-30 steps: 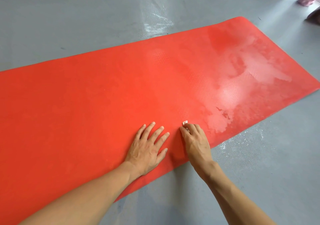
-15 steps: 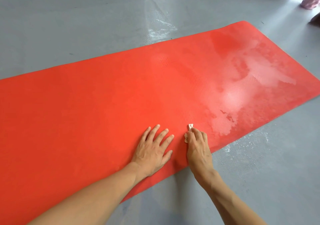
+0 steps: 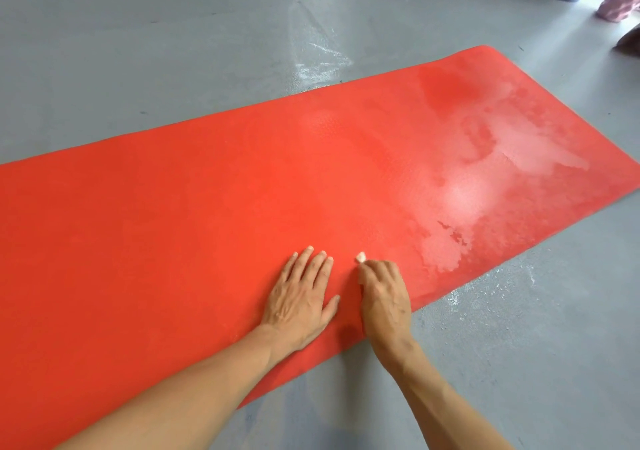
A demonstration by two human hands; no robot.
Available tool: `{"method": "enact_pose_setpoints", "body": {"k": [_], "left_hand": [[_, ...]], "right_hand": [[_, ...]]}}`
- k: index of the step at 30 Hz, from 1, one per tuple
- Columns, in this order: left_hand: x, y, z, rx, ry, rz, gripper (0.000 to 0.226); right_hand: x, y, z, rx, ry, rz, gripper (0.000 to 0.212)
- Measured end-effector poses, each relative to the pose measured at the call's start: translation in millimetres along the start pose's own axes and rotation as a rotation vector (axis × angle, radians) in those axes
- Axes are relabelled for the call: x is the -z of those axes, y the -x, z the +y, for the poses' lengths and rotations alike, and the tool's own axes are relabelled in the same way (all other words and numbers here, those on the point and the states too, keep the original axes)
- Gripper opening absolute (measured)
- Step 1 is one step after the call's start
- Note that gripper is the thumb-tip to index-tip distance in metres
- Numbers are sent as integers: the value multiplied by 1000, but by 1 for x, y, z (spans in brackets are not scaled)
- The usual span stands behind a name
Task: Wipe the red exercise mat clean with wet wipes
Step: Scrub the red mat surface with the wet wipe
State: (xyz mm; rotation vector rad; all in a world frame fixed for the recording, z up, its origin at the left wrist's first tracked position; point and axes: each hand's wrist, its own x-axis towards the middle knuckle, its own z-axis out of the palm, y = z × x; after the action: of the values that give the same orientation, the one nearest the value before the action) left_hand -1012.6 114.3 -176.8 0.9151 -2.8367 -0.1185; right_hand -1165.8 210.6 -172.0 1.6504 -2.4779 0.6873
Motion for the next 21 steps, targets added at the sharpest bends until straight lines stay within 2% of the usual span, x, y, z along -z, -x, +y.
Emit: {"method": "enact_pose_setpoints", "body": {"k": [3,5,6,9,11,12,14,16,17,19,21], "left_hand": [[1,-3,-4,71,-2,-6,70],[1,-4,-7,78,-1,-31,69],[1,-4,-8,73,-1,-42,69],[0,-5,-11,58,-18,-40,69],[-1,-6,-14,55,-24,-30,68],[-2,-6,-16,52,-23,-19,66],[-5,-4,-19,35,-9,7,64],[-7,-1,-21,22,-3,17,62],[-7,-1,-22,19,-9,14,62],[-7,-1,-21,21,-25,5,63],[-7,0,-21,26,-36,-2,64]], "right_hand": [[4,10,-6,305,-28,-114,17],[9,-5,14,392,6,-122,23],[10,-16,27,339,37,-91,25],[7,-42,51,-82,90,21,34],[-3,-41,29,-170,49,28,25],[-7,-35,11,-130,22,7,21],[-9,-17,-15,81,-35,-67,23],[-2,-13,-10,302,-17,-135,26],[2,-20,3,332,4,-141,27],[8,-41,33,166,24,-102,26],[11,-59,50,-151,19,-16,21]]}}
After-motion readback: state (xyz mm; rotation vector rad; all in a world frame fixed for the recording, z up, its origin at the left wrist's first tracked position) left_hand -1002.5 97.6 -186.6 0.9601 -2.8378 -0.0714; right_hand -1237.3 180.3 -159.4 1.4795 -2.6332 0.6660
